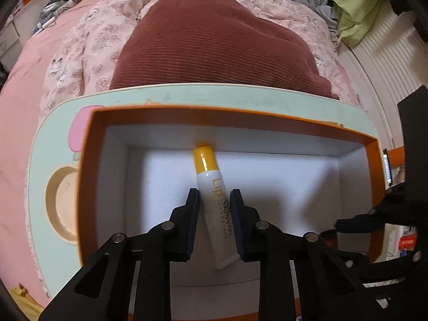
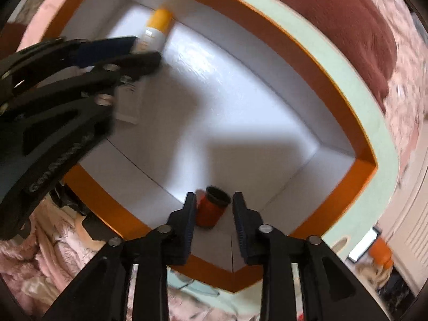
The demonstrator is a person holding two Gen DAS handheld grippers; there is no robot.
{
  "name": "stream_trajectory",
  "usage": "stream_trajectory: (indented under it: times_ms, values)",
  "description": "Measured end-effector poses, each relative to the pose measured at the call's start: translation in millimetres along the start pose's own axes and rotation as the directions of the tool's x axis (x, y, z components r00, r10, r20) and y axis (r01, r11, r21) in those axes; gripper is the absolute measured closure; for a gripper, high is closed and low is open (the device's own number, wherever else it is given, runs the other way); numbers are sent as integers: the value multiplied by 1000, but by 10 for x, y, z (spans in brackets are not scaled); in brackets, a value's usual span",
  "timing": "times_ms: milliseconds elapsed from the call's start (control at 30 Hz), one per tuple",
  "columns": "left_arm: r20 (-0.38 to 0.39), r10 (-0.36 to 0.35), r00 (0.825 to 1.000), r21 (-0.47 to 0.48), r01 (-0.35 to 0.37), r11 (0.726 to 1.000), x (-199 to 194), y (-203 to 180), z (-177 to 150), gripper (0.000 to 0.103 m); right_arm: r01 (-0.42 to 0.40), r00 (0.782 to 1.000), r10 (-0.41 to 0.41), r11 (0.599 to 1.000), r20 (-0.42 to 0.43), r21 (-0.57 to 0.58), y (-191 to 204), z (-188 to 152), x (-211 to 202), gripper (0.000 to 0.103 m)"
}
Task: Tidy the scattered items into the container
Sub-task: 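Lift the red spool and lip balm tube up out of the box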
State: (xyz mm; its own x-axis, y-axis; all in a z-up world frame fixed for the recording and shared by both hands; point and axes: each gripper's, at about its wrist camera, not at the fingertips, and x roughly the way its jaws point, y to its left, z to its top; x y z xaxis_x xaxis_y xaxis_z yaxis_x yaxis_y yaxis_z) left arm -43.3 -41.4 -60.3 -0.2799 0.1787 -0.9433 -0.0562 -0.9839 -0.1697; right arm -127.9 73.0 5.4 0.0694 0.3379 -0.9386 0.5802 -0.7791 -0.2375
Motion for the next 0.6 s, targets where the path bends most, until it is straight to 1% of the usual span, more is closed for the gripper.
stream_trajectory:
  times_ms: [33, 100, 200, 267, 300, 333, 400, 467, 500, 533, 600]
  values:
    - [-2, -5, 1000, -1, 5, 1000, 2, 3, 1, 80, 10, 1000, -10, 1000, -7, -2, -26, 0, -25, 70]
    - [-1, -3, 1000, 1, 3, 1000, 5, 11, -5, 80, 24, 1000, -24, 1000, -20, -11, -70, 2, -78, 68]
    - [4, 12, 1000, 12, -12, 1000, 10, -15, -6, 80, 16, 999, -17, 999, -39, -27, -158, 23, -167, 69]
    - [5, 16, 1000, 21, -17, 1000, 15, -33, -3, 81, 5, 999, -7, 999, -52, -42, -217, 40, -211, 75]
    - [5, 19, 1000, 26, -19, 999, 19, -35, 0, 81, 20, 998, -23, 999, -58, -43, -258, 52, -237, 80]
    - [7, 18, 1000, 27, -18, 999, 15, -41, -3, 81, 22, 998, -25, 999, -59, -44, -295, 57, -273, 81]
    - [10, 9, 1000, 20, -9, 1000, 6, -24, -9, 81, 30, 999, -33, 998, -44, -62, -353, 49, -371, 81]
    - [10, -8, 1000, 8, 8, 1000, -4, -2, -18, 82, 46, 999, -46, 995, 1, -90, -407, 26, -505, 82]
    - [12, -26, 1000, 0, 26, 1000, -19, 13, -20, 82, 41, 999, -40, 995, 14, -92, -444, 16, -558, 82]
    - [20, -57, 998, -9, 57, 998, -63, 36, -21, 82, 19, 999, -17, 996, 30, -90, -499, 5, -638, 81]
    - [45, -95, 994, -18, 96, 995, -197, 62, -14, 82, -8, 998, 14, 996, 63, -90, -607, -28, -817, 81]
